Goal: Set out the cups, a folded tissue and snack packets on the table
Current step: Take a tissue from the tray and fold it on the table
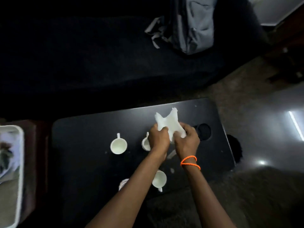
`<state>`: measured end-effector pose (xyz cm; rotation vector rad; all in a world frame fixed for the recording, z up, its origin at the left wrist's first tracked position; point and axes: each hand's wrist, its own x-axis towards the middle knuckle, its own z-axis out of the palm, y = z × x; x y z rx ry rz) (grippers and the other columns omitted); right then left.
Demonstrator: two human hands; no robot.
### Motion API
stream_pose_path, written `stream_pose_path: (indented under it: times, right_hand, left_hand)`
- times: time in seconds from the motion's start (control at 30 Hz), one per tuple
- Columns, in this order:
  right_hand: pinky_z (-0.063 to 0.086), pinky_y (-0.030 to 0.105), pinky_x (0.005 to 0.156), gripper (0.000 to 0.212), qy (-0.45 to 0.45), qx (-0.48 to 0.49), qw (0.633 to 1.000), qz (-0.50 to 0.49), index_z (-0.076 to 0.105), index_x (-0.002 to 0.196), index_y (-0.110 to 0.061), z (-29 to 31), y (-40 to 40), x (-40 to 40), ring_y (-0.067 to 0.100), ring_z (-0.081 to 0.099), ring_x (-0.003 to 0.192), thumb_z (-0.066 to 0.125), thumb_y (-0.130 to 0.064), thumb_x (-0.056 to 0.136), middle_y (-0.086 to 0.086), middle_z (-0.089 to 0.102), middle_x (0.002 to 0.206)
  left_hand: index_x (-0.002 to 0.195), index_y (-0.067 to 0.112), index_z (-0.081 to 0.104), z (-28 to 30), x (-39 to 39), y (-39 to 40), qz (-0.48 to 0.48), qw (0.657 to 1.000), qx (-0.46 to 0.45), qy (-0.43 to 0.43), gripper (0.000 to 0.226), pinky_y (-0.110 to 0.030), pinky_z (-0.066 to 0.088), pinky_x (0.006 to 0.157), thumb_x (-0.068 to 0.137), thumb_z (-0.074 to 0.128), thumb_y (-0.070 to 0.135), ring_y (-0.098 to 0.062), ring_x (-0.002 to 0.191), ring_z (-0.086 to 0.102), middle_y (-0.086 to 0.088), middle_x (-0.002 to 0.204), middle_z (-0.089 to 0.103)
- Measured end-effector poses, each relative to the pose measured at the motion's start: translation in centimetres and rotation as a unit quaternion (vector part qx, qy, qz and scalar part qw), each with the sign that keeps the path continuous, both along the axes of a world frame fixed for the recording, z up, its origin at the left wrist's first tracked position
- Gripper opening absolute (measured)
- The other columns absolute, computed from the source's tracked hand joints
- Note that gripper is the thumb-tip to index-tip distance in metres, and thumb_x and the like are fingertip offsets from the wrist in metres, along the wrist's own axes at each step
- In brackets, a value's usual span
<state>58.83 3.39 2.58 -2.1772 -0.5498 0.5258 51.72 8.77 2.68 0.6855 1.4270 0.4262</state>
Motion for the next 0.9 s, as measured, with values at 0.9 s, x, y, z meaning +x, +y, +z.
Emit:
stream_pose_path:
  times: [0.9]
  right_hand:
    - [0.051,0.035,0.097,0.039,-0.003,-0.374,0.927,0.029,0.068,0.123,-0.006,-2.0,-2.0,20.7,0.037,0.062,0.120,0.068,-0.014,0.085,0.021,0.066,0.129]
  left_hand:
    - [0.117,-0.003,0.073,-3.8,17.4,-5.2,-0.037,0.986,-0.151,-0.056,0.032,-0.048,0.067,0.075,0.097,0.060,0.019,-0.036,0.097,0.077,-0.022,0.112,0.076]
